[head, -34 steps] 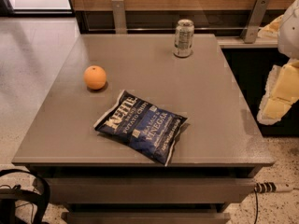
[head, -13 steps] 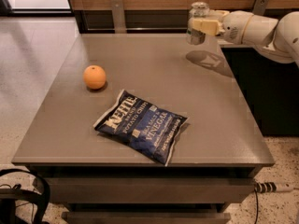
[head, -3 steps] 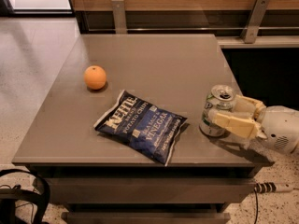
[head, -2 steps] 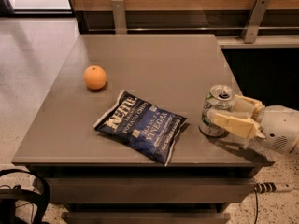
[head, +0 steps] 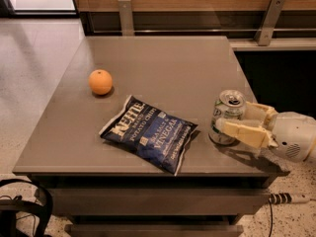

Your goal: Move 7up can near blue chip bag

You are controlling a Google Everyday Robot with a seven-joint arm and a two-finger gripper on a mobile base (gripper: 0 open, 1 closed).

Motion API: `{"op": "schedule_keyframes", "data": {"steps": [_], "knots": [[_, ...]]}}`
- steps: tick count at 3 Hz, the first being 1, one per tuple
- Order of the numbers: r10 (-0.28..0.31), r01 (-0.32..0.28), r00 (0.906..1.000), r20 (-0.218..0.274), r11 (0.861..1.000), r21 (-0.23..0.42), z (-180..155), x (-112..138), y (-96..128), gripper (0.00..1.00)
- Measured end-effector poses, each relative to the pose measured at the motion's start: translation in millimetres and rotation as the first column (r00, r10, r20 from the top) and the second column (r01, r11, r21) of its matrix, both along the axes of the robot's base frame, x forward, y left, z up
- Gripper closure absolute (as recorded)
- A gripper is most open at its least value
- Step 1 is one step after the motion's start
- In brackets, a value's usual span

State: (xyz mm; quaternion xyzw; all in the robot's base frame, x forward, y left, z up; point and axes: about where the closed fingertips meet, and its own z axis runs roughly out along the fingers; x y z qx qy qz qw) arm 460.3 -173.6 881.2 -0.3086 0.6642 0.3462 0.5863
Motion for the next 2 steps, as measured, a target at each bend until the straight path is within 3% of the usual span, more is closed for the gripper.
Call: {"op": "schedule_keyframes", "data": {"steps": [1,2], "knots": [[0.003,-0.003,1.0,0.001,1.0,-0.001,0.4,0.1,1.7,0.0],[0.003,-0.003,1.0,0.001,1.0,-0.001,0.4,0.1,1.7,0.0]]}}
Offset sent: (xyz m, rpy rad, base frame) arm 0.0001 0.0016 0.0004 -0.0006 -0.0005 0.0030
